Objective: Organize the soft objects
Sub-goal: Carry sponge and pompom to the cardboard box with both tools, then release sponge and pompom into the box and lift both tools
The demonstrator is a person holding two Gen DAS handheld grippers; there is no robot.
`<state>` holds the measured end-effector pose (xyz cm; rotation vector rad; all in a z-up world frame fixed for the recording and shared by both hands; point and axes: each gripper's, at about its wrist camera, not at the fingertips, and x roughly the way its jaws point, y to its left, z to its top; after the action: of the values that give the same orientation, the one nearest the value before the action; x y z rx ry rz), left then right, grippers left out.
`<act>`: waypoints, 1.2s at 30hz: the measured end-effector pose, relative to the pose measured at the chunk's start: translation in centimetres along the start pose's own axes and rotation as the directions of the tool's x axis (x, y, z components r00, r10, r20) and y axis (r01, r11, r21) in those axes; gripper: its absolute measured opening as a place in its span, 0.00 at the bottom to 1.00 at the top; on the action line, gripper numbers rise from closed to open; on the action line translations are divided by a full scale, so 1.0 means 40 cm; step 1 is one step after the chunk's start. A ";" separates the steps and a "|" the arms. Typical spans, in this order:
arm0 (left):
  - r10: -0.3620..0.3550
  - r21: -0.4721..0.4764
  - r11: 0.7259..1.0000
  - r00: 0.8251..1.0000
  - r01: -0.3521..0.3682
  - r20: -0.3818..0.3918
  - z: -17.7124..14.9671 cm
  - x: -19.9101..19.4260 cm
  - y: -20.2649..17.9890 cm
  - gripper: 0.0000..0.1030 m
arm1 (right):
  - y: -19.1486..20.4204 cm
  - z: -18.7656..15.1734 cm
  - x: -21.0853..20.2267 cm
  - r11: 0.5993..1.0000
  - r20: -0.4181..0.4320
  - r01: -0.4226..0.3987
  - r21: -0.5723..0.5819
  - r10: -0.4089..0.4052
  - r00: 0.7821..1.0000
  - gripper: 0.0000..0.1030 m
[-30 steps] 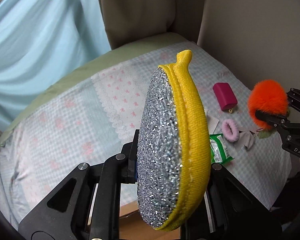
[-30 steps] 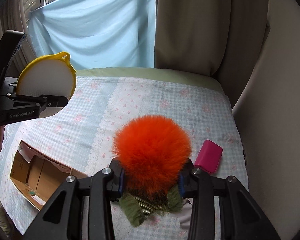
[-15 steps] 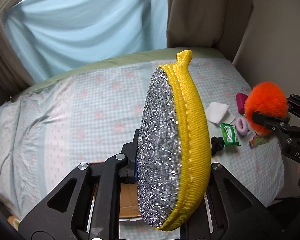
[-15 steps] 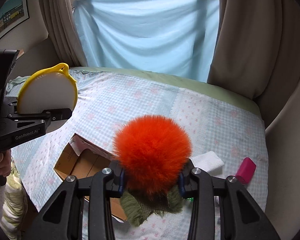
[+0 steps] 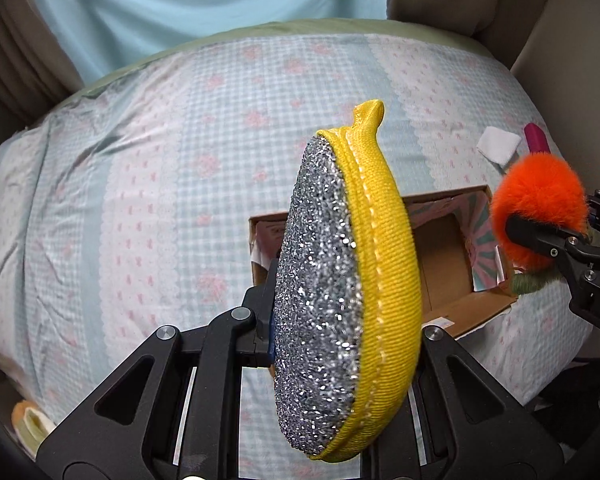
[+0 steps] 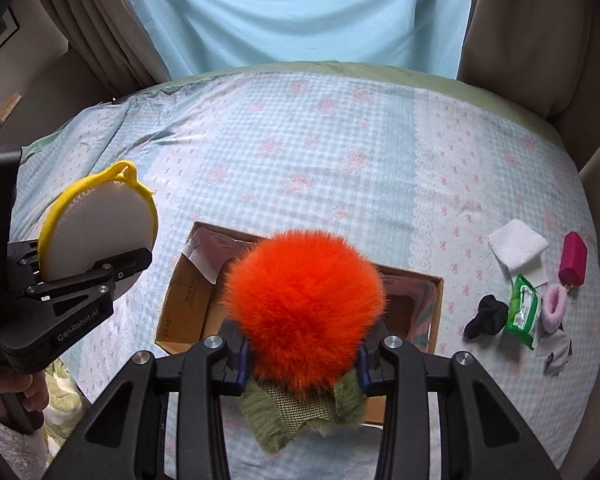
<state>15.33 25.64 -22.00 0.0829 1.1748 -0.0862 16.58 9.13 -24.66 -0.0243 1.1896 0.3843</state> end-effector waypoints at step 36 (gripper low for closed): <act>-0.147 0.073 0.981 0.935 0.179 -0.324 -0.022 0.427 -0.097 1.00 | -0.108 -0.180 0.289 0.999 -0.225 0.040 -0.024 -0.044 0.973 1.00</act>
<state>20.63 21.47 -38.20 0.0906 1.4996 -0.2885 15.08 6.75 -38.66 -0.1124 1.4078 0.3625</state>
